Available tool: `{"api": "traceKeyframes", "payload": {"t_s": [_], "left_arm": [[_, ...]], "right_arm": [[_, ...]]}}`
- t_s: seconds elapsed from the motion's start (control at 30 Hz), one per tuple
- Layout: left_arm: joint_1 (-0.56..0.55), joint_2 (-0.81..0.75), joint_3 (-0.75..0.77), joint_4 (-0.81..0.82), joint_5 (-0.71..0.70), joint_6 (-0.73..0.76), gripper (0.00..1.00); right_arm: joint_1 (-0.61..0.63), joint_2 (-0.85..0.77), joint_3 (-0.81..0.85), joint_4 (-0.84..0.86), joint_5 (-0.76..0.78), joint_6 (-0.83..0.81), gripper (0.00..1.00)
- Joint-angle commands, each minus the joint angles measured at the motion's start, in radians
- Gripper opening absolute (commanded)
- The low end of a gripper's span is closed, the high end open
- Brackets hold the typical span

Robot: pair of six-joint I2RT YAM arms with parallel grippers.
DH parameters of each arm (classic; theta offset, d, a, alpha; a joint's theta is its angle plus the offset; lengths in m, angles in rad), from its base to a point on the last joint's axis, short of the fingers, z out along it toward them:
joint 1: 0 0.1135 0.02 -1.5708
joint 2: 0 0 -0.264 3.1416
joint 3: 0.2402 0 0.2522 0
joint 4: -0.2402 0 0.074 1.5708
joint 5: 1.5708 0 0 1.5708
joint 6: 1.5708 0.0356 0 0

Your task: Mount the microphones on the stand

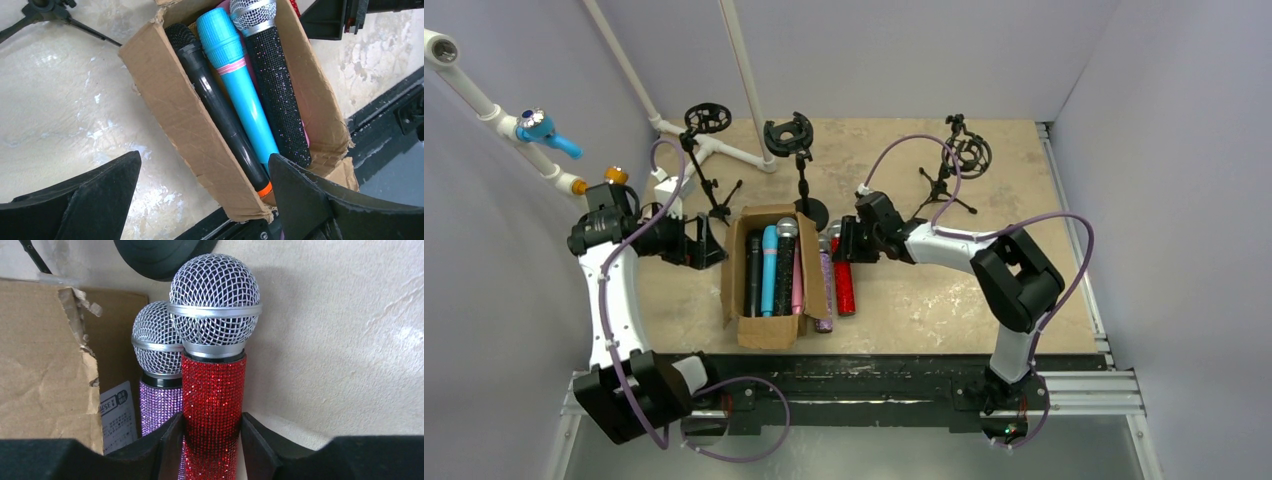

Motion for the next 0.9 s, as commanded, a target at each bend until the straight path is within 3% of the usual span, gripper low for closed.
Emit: {"api": "traceKeyframes", "payload": {"t_s": [0.0, 0.1, 0.2, 0.3, 0.47, 0.53, 0.57, 0.77, 0.87], "left_arm": [[0.002, -0.118, -0.028, 0.129, -0.045, -0.111, 1.0], [0.016, -0.115, 0.001, 0.145, -0.094, -0.151, 1.0], [0.103, -0.067, 0.039, 0.109, 0.047, -0.145, 1.0], [0.106, -0.076, 0.046, 0.145, -0.019, -0.187, 1.0], [0.108, -0.24, -0.014, 0.287, -0.138, -0.287, 1.0], [0.11, -0.257, 0.013, 0.292, -0.221, -0.316, 1.0], [0.113, -0.251, 0.026, 0.288, -0.232, -0.312, 1.0], [0.131, -0.173, 0.079, 0.159, 0.008, -0.247, 1.0], [0.129, -0.214, 0.036, 0.227, 0.017, -0.277, 1.0]], "right_arm": [[0.002, -0.045, -0.03, 0.07, -0.001, 0.079, 0.53], [0.009, -0.057, -0.032, 0.058, 0.006, 0.071, 0.64], [0.014, -0.072, -0.028, 0.048, 0.014, 0.061, 0.74], [0.03, -0.098, -0.001, 0.015, 0.045, 0.036, 0.78], [0.097, -0.178, 0.091, -0.096, 0.213, -0.04, 0.83], [0.149, -0.23, 0.101, -0.097, 0.319, -0.067, 0.98], [0.177, -0.242, 0.113, -0.106, 0.37, -0.077, 0.99], [0.275, -0.249, 0.252, -0.206, 0.518, -0.182, 0.99], [0.392, -0.269, 0.281, -0.132, 0.63, -0.27, 0.99]]}}
